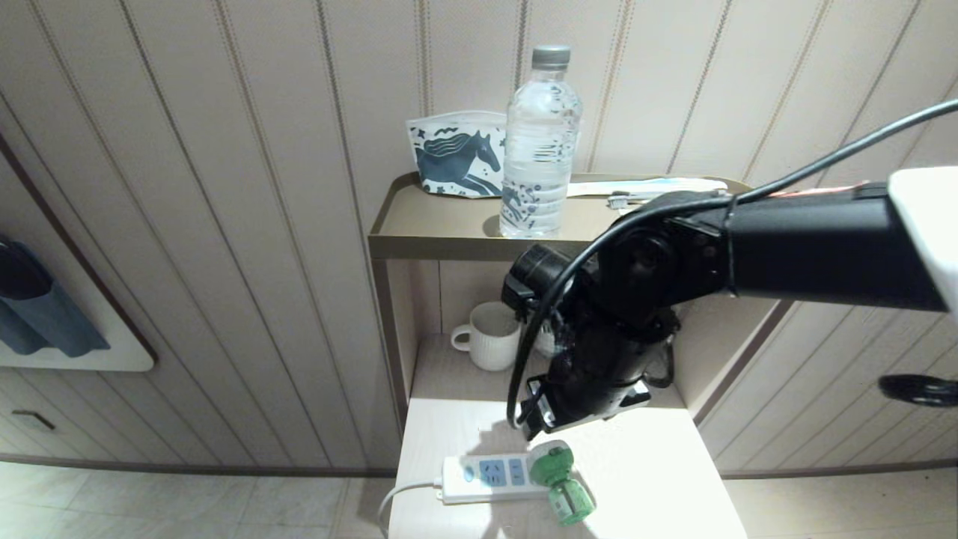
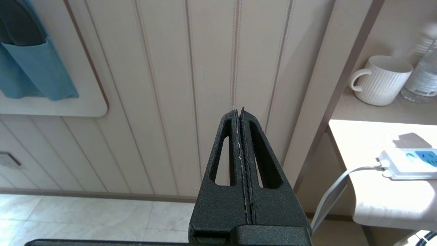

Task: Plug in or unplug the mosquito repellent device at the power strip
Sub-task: Hold the socket with your left hand and unplug it with your right hand

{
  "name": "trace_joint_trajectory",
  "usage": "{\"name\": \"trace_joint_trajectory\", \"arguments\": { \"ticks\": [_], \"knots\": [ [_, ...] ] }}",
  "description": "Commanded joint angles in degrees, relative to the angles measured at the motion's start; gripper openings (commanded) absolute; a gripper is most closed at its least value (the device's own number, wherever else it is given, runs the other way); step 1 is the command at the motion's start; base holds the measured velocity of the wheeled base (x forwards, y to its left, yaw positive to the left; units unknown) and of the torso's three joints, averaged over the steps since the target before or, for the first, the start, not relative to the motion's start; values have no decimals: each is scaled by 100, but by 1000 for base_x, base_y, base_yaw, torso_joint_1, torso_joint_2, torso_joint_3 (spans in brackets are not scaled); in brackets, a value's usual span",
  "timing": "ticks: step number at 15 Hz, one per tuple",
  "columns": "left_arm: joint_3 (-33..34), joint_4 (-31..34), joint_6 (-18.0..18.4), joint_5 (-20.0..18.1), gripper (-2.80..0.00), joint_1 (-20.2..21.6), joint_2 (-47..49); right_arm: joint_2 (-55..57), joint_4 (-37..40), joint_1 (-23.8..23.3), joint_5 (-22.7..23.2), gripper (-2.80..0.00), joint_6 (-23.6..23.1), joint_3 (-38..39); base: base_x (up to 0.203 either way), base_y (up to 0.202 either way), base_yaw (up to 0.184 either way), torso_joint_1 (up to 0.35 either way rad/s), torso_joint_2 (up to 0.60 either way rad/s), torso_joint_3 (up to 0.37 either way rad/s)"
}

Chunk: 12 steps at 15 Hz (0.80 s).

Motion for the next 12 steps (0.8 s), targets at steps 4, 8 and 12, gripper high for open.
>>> {"name": "trace_joint_trajectory", "arguments": {
  "ticks": [4,8,12],
  "knots": [
    [0,-4,0,-2,-280,2,-2,-1598,-94,240,-33,-280,-30,1421,0,0,0,0,0,0],
    [0,-4,0,-2,-280,2,-2,-2798,-244,226,-57,-280,17,2172,0,0,0,0,0,0],
    [0,-4,0,-2,-280,2,-2,-4503,-312,-105,-381,-280,206,3015,0,0,0,0,0,0]
  ]
}}
